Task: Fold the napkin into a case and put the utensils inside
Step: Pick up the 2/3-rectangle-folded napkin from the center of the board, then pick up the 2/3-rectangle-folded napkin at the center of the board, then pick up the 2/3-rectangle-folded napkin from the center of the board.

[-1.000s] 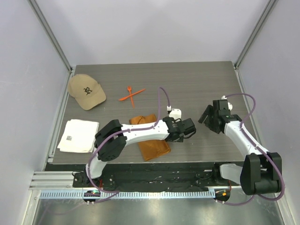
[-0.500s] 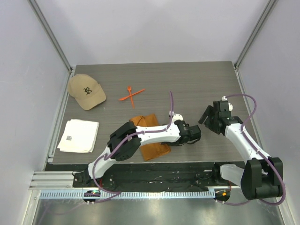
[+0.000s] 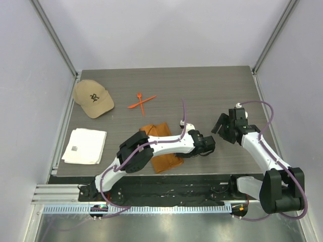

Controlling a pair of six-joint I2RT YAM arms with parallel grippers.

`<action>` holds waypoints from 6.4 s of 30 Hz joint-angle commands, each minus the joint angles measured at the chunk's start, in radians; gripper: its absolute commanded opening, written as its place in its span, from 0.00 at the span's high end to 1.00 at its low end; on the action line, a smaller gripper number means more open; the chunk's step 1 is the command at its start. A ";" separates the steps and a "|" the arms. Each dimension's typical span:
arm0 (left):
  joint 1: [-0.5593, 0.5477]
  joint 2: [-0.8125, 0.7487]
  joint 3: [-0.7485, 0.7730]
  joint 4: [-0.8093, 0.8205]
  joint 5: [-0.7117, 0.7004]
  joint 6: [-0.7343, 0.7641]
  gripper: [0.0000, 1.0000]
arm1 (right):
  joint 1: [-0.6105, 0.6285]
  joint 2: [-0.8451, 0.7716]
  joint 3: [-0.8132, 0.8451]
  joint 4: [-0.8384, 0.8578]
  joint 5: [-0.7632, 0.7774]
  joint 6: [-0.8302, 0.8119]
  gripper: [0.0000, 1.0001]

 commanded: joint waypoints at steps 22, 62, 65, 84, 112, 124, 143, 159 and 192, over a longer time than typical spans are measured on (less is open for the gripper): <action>0.009 -0.475 -0.515 0.467 0.080 0.207 1.00 | 0.210 0.422 0.031 0.711 -0.708 0.149 0.30; 0.020 -0.555 -0.614 0.518 0.109 0.204 1.00 | 0.327 0.832 0.195 0.924 -0.633 0.179 0.59; 0.019 -0.562 -0.621 0.533 0.115 0.220 1.00 | 0.325 0.833 0.187 0.932 -0.651 0.172 0.75; 0.462 -0.774 -0.916 0.869 0.424 0.364 0.92 | 0.345 0.754 0.224 0.809 -0.614 0.132 0.99; 0.425 -0.637 -0.974 1.077 0.330 0.398 0.98 | 0.482 0.643 0.311 0.651 -0.457 0.232 0.99; 0.479 -0.710 -0.858 0.885 0.390 0.453 0.95 | 0.482 0.616 0.291 0.596 -0.427 0.171 0.99; 0.375 -0.699 -0.919 1.099 0.448 0.502 0.79 | 0.414 0.632 0.310 0.509 -0.496 0.099 0.97; -0.129 -0.516 -0.781 1.041 -0.035 0.620 0.12 | 0.352 0.570 0.330 0.320 -0.357 0.395 0.99; -0.150 -0.418 -0.681 0.869 0.043 0.531 1.00 | 0.284 0.537 0.291 0.304 -0.377 0.220 0.99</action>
